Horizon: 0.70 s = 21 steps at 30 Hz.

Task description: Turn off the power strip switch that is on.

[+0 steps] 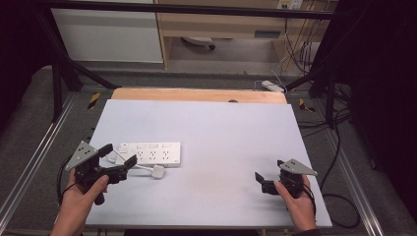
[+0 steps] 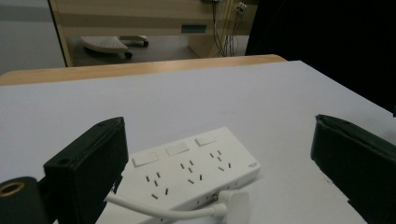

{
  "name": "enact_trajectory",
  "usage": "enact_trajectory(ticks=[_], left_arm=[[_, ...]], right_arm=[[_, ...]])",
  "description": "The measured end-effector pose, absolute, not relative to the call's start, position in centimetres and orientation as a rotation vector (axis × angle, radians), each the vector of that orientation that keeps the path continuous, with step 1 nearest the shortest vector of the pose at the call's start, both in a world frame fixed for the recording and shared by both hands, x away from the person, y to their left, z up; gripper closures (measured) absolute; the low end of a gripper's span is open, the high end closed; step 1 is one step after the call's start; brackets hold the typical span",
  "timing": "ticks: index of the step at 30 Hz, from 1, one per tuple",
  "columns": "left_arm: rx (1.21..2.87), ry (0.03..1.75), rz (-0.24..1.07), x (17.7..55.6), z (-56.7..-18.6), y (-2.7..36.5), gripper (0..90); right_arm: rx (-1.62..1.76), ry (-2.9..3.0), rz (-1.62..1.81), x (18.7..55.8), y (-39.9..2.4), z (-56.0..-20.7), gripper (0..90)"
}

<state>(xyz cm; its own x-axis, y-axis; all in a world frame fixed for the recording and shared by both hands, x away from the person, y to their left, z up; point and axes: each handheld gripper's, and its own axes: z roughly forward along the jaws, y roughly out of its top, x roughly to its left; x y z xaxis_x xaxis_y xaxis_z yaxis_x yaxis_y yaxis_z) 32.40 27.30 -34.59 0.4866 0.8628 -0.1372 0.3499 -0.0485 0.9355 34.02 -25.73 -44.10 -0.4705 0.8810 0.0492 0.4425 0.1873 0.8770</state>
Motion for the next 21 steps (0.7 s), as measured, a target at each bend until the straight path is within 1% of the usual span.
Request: enact_trajectory(ticks=[13,21], left_arm=[[1.665,1.015,0.582,33.9,-32.4,26.1,4.2],[1.692,0.986,0.59,34.6,-31.8,25.4,4.1]], right_arm=[[1.241,1.995,1.226,34.0,-25.9,-44.0,2.3],[1.239,2.009,1.221,33.9,-25.7,-44.0,2.2]])
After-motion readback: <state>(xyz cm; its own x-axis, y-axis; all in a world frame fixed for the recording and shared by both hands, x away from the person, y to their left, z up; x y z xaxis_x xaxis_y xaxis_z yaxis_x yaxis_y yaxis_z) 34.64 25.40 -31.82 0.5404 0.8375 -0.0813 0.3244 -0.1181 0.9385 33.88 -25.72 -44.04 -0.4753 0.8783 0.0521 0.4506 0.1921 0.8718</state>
